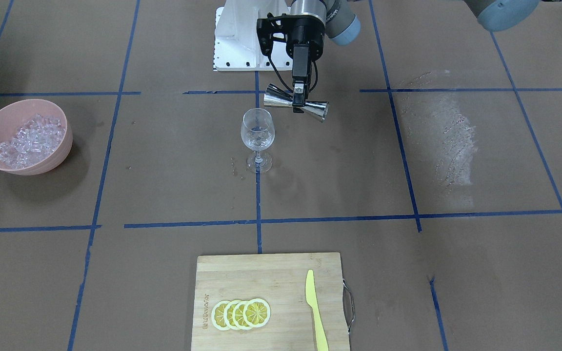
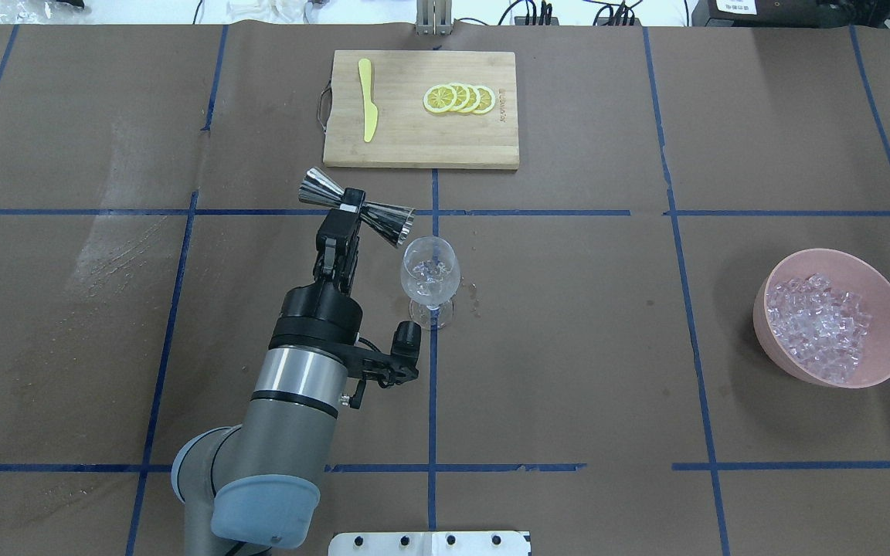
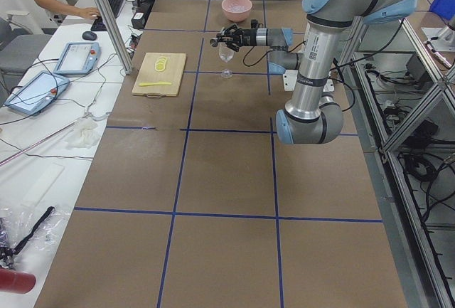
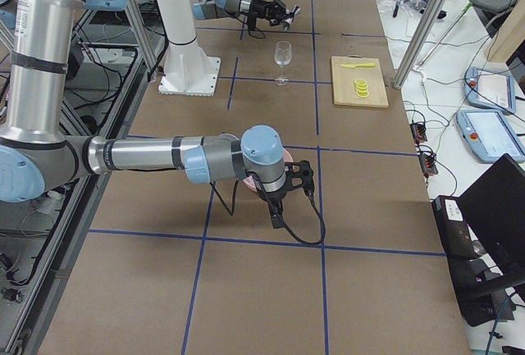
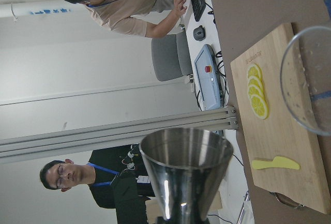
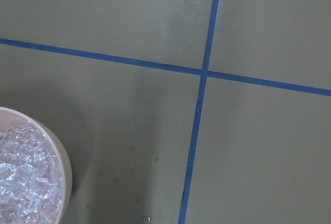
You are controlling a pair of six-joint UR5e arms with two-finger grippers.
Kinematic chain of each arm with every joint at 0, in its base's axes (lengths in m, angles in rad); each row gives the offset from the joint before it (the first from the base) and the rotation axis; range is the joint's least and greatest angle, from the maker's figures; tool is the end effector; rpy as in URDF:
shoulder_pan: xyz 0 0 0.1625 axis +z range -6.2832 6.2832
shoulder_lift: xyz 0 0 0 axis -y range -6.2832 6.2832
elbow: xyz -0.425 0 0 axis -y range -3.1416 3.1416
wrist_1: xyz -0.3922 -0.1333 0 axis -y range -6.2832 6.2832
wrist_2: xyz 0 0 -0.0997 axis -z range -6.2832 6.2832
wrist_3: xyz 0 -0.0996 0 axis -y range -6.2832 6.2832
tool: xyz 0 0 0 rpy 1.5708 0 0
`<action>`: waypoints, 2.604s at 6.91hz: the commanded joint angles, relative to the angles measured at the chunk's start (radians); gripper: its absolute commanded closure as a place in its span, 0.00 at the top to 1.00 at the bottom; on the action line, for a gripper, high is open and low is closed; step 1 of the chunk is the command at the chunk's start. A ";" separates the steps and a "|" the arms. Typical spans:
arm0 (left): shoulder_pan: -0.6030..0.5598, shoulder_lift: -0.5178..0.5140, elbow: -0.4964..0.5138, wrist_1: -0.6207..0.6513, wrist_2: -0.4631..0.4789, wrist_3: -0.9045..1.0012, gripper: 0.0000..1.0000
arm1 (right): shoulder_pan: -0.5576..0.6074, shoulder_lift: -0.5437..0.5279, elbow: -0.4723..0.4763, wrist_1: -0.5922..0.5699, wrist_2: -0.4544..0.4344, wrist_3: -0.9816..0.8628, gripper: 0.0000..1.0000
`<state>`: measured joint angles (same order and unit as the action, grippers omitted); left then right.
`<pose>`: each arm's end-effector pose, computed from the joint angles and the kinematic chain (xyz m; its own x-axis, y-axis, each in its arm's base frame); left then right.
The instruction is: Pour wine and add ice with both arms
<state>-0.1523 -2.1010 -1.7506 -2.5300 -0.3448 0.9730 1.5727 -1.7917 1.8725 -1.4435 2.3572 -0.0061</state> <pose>0.4954 -0.3057 0.1710 0.6302 0.0957 0.7705 -0.7529 -0.1671 0.6365 0.0636 -0.4098 0.5938 0.7067 -0.1509 0.6913 0.0024 0.9775 0.2108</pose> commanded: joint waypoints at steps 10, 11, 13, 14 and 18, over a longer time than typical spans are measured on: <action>-0.033 0.163 -0.009 -0.319 -0.212 -0.772 0.00 | 0.000 0.008 -0.030 -0.002 0.010 -0.002 1.00; -0.065 0.202 -0.012 -0.320 -0.294 -0.915 0.00 | 0.000 0.009 -0.030 0.000 0.010 -0.002 1.00; -0.153 0.353 -0.113 -0.322 -0.446 -1.052 0.00 | 0.000 0.008 -0.026 0.000 0.010 -0.003 1.00; -0.168 0.399 -0.118 -0.317 -0.454 -1.091 0.00 | 0.000 0.008 -0.024 0.000 0.010 -0.003 1.00; -0.179 0.564 -0.104 -0.322 -0.506 -1.663 0.00 | 0.000 0.005 -0.019 0.002 0.011 -0.006 1.00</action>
<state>-0.3305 -1.5717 -1.8652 -2.8515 -0.8341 -0.4952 1.5723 -1.7865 1.8521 -1.4421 2.3679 -0.0116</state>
